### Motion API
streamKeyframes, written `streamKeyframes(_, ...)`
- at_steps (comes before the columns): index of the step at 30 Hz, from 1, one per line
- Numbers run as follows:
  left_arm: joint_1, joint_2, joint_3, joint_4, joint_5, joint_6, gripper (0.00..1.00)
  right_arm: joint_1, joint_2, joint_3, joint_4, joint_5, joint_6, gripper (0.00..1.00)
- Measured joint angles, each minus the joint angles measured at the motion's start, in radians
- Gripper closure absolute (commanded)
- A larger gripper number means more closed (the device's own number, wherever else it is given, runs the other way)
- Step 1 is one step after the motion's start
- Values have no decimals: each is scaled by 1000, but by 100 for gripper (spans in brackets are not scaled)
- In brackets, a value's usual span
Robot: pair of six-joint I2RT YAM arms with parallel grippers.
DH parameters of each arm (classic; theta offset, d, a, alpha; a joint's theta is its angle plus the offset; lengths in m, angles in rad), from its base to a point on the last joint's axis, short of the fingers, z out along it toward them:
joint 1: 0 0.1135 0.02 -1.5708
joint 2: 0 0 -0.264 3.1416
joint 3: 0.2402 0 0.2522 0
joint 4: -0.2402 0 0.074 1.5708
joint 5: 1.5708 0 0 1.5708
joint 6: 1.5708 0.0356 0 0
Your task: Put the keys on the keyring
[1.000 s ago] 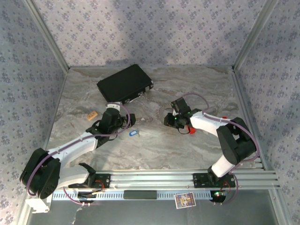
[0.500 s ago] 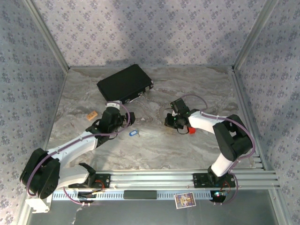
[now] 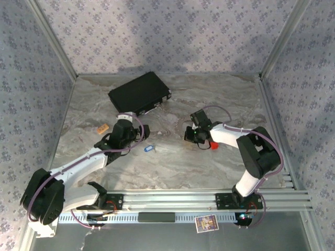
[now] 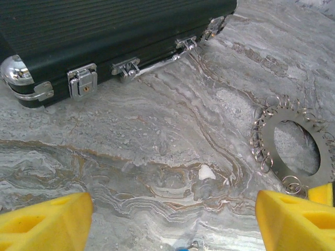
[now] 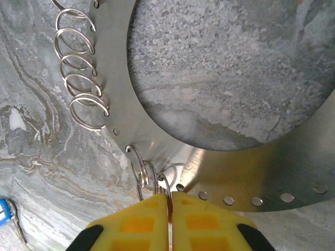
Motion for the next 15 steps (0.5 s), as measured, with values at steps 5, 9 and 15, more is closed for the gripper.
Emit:
streamKeyframes(5,0,-43,1,-16,-14,0,20,-2,0,7,-6,-3,-21,100)
streamKeyframes(9,0,-72,0,-27,-31,0,20,-2,-5,37,-78,35,-94,100)
streamKeyframes(15,0,-110,5,-64,-63,26,20,15,-124,54,-179,137,-270,100)
